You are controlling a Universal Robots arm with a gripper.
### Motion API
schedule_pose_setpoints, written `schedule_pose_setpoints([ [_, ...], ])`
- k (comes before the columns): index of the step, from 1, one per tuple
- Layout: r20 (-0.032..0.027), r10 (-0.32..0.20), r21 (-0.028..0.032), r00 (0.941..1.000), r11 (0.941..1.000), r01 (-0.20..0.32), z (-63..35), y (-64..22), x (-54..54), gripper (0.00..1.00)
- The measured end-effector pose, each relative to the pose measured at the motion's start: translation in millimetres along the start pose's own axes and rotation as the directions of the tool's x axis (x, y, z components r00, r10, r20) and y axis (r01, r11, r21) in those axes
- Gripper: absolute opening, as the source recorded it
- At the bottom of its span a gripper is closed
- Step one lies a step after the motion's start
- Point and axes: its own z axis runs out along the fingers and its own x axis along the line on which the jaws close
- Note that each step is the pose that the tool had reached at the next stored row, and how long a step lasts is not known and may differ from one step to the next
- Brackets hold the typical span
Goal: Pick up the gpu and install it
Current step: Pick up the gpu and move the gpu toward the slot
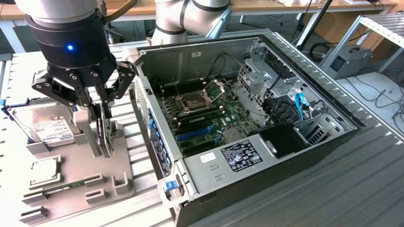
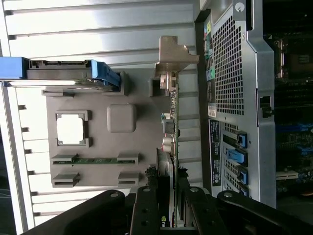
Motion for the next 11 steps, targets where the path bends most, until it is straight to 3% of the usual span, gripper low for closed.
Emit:
schedule_pose_setpoints([
  [11, 0.0000, 0.000, 0.0000, 1.0000, 1.0000, 0.000, -3.5, -0.1, -0.1, 0.26],
])
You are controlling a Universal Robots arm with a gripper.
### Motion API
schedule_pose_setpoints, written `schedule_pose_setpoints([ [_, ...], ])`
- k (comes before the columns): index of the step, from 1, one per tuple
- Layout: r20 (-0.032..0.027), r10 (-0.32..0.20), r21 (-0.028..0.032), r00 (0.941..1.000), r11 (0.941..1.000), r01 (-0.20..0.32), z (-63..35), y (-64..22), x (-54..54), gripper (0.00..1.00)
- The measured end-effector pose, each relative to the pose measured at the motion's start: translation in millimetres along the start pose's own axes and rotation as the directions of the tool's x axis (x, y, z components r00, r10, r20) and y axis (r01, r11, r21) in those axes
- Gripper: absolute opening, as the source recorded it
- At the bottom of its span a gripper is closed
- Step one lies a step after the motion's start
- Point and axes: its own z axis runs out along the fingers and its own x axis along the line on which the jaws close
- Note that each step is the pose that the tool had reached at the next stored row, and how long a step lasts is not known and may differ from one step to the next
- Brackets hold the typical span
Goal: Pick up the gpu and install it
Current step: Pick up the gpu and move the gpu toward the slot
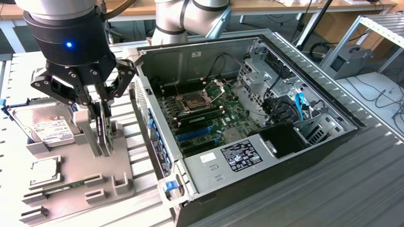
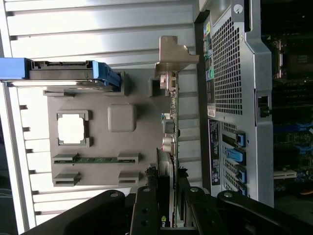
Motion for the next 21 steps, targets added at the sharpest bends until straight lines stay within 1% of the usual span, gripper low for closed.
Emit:
schedule_pose_setpoints([
  [21, -0.0001, 0.000, 0.0001, 1.0000, 1.0000, 0.000, -7.8, -0.2, -0.2, 0.26],
])
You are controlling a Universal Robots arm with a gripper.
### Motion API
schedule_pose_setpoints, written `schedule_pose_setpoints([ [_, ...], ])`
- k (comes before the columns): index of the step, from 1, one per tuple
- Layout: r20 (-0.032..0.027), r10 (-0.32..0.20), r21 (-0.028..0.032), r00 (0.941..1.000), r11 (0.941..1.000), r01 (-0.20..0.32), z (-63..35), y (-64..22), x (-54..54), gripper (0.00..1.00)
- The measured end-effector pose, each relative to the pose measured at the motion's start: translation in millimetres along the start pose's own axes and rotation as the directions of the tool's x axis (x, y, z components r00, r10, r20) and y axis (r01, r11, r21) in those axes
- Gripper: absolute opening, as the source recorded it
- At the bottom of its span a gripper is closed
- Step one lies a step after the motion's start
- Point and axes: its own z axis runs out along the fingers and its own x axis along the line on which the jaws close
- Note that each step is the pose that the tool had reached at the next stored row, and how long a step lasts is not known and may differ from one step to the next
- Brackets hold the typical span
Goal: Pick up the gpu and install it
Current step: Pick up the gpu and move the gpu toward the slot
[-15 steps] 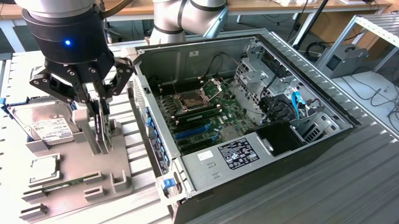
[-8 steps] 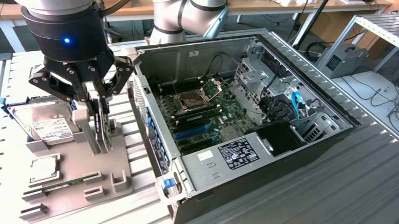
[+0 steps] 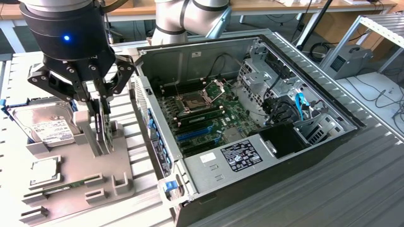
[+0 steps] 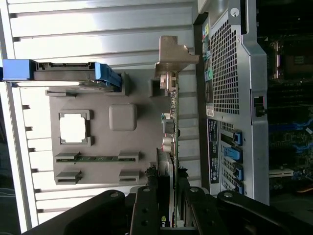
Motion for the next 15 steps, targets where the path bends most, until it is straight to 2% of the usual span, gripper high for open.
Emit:
schedule_pose_setpoints([
  [15, -0.0001, 0.000, 0.0001, 1.0000, 1.0000, 0.000, -6.9, -0.1, -0.2, 0.26],
])
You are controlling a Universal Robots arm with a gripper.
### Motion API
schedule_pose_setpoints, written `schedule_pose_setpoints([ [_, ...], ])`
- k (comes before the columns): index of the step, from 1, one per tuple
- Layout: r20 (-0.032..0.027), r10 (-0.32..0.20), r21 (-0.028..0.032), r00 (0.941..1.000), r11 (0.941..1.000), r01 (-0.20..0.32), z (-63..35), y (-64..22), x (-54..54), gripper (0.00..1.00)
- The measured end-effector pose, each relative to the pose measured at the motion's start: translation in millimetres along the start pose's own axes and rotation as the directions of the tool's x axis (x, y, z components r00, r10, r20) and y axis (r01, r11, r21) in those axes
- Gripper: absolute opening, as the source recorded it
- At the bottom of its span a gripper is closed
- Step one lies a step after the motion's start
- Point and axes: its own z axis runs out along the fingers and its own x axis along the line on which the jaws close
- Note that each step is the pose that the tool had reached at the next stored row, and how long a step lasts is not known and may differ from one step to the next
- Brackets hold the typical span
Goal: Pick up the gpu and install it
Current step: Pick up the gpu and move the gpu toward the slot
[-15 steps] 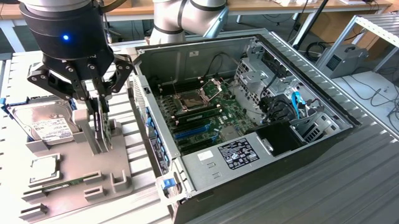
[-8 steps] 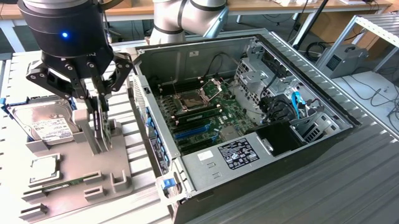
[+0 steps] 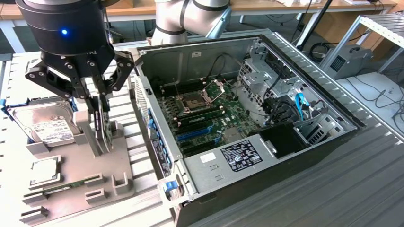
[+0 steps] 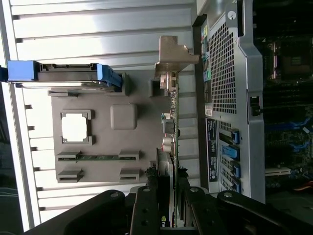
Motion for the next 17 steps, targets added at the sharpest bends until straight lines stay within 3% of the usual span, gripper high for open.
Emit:
schedule_pose_setpoints([
  [17, 0.0000, 0.000, -0.0001, 1.0000, 1.0000, 0.000, -8.8, -0.2, -0.3, 0.26],
])
